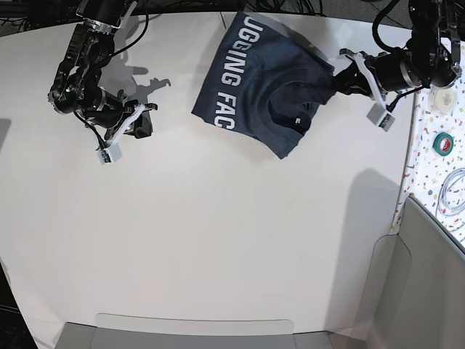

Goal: Layout the t-shirt on the table in an organized manner, then fold the t-shirt properly
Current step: 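Release the bundle and lift both grippers away, then lower both grippers onto the folded bundle's edges to grasp it, then drag the folded navy shirt with the right gripper toward the table edge, then slide the folded shirt with the right gripper to the table corner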

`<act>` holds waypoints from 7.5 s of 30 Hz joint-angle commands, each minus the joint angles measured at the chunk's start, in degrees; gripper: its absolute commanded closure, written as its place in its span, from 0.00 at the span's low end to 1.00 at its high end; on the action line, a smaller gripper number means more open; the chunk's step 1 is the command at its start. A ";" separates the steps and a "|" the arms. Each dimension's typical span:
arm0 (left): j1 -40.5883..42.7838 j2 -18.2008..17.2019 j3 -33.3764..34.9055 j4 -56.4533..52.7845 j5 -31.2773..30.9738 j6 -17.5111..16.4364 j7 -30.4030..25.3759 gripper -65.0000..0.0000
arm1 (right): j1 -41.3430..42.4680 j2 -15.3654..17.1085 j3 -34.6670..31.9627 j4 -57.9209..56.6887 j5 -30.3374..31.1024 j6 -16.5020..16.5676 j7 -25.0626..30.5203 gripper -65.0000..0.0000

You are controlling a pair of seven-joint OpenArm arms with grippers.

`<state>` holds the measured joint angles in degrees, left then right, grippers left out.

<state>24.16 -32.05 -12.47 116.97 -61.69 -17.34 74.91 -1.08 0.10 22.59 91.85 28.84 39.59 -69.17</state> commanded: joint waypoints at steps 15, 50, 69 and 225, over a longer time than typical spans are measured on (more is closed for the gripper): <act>0.85 6.69 -15.09 -4.66 -0.24 0.16 4.69 0.62 | 0.25 -0.85 1.45 0.41 -0.75 0.41 -0.86 1.00; -7.77 6.69 0.38 -1.06 -22.22 -0.28 5.09 0.98 | 9.48 -1.90 -50.24 4.81 -1.10 0.41 -0.86 1.00; -12.69 7.13 15.33 -8.18 4.77 0.07 5.09 0.98 | 9.04 -1.99 -50.24 -4.78 -5.41 0.41 -0.86 1.00; -14.01 16.98 -14.56 -12.04 18.48 0.07 -4.10 0.98 | -4.94 25.35 -3.47 -14.36 -46.29 0.41 4.42 1.00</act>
<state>10.61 -14.28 -26.94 104.03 -42.59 -17.10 71.72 -4.36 26.22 18.92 79.13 -22.65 37.26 -63.37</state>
